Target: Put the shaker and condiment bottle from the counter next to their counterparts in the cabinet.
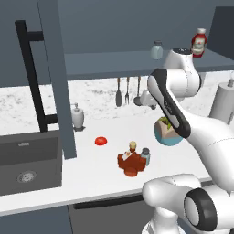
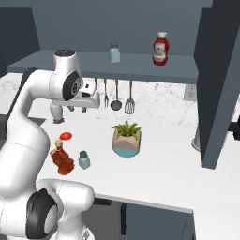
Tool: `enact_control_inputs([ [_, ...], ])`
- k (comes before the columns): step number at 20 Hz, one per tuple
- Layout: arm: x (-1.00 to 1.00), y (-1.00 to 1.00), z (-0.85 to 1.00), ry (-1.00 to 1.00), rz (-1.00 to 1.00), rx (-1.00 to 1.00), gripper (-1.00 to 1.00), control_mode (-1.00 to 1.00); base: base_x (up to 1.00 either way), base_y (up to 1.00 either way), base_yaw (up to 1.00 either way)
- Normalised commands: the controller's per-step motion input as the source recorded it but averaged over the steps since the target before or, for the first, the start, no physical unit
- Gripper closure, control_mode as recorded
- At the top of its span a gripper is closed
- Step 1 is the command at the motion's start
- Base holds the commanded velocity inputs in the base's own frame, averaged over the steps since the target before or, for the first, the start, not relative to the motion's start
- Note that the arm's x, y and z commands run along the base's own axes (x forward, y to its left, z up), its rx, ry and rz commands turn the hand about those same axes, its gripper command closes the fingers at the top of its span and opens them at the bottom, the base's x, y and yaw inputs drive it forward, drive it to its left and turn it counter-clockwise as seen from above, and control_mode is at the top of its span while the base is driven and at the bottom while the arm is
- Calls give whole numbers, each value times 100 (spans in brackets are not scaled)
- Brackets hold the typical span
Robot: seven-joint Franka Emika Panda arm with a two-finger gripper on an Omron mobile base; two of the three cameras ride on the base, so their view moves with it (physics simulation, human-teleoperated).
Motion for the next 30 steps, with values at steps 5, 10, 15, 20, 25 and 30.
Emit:
enact_control_inputs([
  [5, -47, -13, 0, -19, 0, 3, -100, -100, 0, 0, 0],
  [10, -98, -90, -19, -70, 0, 34, -100, -100, 0, 0, 0],
  [15, -61, -92, -37, -48, 29, 34, -100, -100, 0, 0, 0],
  [20, -10, -48, -48, -38, 71, 29, -100, -100, 0, 0, 0],
  [25, -8, 18, -42, -60, 49, 11, -100, -100, 0, 0, 0],
  [30, -10, 76, -41, -25, 26, -2, -100, -100, 0, 0, 0],
])
